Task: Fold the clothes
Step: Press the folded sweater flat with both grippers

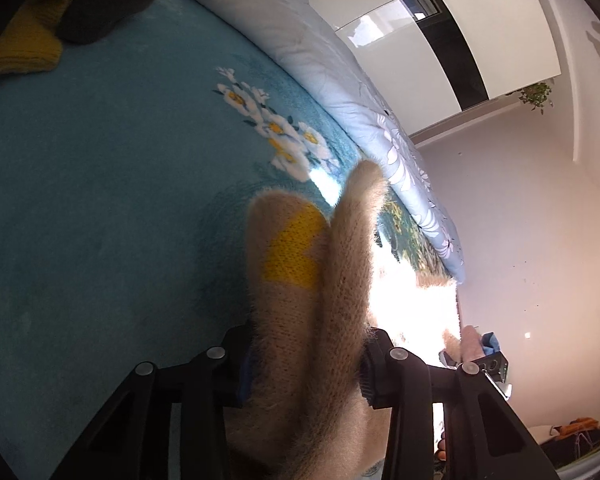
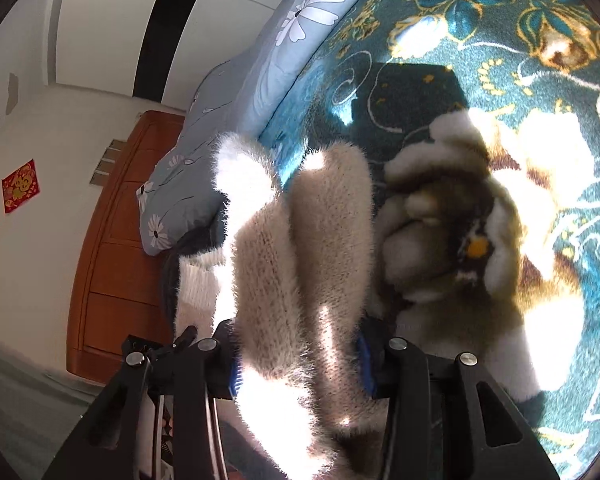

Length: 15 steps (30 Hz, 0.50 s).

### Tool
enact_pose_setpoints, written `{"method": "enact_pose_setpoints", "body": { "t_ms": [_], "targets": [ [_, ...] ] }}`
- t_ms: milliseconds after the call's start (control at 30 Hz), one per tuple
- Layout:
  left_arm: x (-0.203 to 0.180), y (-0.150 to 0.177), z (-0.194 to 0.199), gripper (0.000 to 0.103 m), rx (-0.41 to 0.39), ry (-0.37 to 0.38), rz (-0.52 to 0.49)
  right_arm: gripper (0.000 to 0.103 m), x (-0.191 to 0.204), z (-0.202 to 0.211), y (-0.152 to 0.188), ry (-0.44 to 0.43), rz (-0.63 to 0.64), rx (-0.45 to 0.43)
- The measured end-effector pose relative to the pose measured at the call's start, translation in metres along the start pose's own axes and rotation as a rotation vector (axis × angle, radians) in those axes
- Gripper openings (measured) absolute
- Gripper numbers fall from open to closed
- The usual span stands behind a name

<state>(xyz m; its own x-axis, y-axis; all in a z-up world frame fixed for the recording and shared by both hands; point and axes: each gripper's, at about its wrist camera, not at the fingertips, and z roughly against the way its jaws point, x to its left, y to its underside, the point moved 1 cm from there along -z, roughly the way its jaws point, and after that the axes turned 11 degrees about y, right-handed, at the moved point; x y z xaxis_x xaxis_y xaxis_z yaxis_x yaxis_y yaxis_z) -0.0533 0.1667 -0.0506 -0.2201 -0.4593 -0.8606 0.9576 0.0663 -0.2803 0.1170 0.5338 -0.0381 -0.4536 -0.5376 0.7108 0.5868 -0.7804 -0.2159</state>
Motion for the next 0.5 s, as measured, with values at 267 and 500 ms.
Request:
{"method": "enact_pose_setpoints", "body": {
  "t_ms": [267,500],
  "targets": [
    [0.001,0.01,0.005,0.043,-0.077,-0.022,0.037,0.047,0.013,0.002,0.016,0.083,-0.014,-0.075],
    [0.001,0.024,0.007,0.05,-0.162,-0.036,0.055,0.049,0.007,0.009,0.025,0.144,-0.028,-0.112]
  ]
}}
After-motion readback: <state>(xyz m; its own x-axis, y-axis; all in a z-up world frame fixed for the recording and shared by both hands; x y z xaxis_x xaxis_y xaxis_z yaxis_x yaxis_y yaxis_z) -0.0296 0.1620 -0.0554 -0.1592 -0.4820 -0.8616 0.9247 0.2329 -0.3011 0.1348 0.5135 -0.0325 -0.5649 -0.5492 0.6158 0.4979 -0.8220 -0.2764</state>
